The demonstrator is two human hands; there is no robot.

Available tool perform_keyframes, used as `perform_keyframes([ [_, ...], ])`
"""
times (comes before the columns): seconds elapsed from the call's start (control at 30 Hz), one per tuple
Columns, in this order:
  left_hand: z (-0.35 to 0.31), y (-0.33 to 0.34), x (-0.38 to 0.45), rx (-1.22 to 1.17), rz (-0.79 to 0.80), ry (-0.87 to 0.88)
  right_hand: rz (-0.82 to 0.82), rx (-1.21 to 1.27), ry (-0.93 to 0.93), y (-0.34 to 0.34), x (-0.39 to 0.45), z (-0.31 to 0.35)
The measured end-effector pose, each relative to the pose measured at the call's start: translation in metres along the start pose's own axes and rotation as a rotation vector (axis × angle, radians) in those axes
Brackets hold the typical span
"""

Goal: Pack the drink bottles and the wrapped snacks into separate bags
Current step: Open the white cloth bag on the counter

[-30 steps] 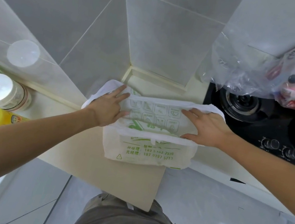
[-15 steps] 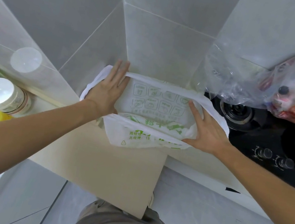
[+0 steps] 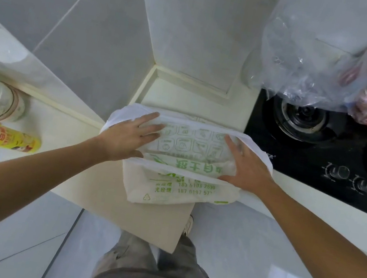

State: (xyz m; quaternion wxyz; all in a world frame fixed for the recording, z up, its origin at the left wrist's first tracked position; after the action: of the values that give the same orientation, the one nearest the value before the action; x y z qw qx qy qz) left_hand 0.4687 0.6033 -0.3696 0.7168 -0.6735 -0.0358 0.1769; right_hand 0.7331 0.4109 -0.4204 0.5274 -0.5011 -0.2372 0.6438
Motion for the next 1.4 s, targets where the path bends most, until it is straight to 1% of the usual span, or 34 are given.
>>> perform_keyframes([
  [0.13, -0.004, 0.029, 0.003, -0.085, 0.06, -0.016, -0.033, -0.017, -0.125, 0.006, 0.005, 0.004],
  [0.2, -0.002, 0.04, 0.004, -0.137, 0.079, -0.053, -0.059, -0.032, -0.211, 0.005, 0.007, 0.008],
  [0.23, -0.002, 0.044, 0.004, -0.168, 0.094, -0.071, -0.046, -0.007, -0.218, 0.002, 0.008, 0.01],
  [0.3, -0.003, 0.045, 0.005, -0.22, 0.092, -0.101, 0.014, 0.07, -0.192, -0.004, 0.012, 0.01],
  [0.37, -0.005, 0.045, 0.009, -0.274, 0.102, -0.164, 0.076, 0.077, -0.148, -0.012, 0.018, 0.007],
  [0.43, -0.006, 0.046, 0.014, -0.328, 0.164, -0.273, 0.115, 0.03, -0.099, -0.016, 0.024, 0.0],
  [0.5, -0.007, 0.047, 0.017, -0.357, 0.213, -0.384, 0.103, -0.036, -0.094, -0.02, 0.03, -0.001],
  [0.57, -0.008, 0.047, 0.021, -0.383, 0.217, -0.478, 0.099, -0.093, -0.101, -0.023, 0.035, 0.0],
  [0.63, -0.011, 0.048, 0.024, -0.398, 0.211, -0.542, 0.131, -0.166, -0.094, -0.023, 0.038, 0.002],
  [0.7, -0.015, 0.052, 0.024, -0.383, 0.224, -0.57, 0.155, -0.251, -0.112, -0.019, 0.039, 0.002],
  [0.8, -0.015, 0.058, 0.022, -0.381, 0.223, -0.569, 0.144, -0.295, -0.145, -0.016, 0.035, 0.005],
  [0.87, -0.014, 0.062, 0.019, -0.366, 0.257, -0.541, 0.168, -0.296, -0.135, -0.013, 0.032, 0.002],
  [0.97, -0.01, 0.067, 0.016, -0.31, 0.331, -0.518, 0.249, -0.26, -0.104, -0.01, 0.033, -0.003],
  [1.07, 0.002, 0.066, 0.021, -0.248, 0.355, -0.528, 0.271, -0.217, -0.057, -0.012, 0.038, -0.001],
  [1.23, 0.026, 0.054, 0.047, -0.138, 0.378, -0.528, 0.3, -0.319, 0.02, -0.011, 0.059, 0.002],
  [1.3, 0.025, 0.04, 0.054, -0.09, 0.318, -0.486, 0.285, -0.361, 0.059, -0.012, 0.067, 0.0],
  [1.4, 0.006, 0.018, 0.056, -0.024, 0.091, -0.335, 0.243, -0.352, 0.107, -0.013, 0.073, -0.004],
])
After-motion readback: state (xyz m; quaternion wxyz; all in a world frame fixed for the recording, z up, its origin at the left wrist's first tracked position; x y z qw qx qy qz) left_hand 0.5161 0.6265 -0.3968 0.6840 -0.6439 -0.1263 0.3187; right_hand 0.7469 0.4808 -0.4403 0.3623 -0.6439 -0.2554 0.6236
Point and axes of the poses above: each hand's wrist, its own x-axis towards the middle knuckle, its own y-axis out of the palm, z = x × y, the point moved 7 cm from there along x, towards the middle knuckle, and after that the axes turned 10 degrees about -y, right-handed, at the moved point
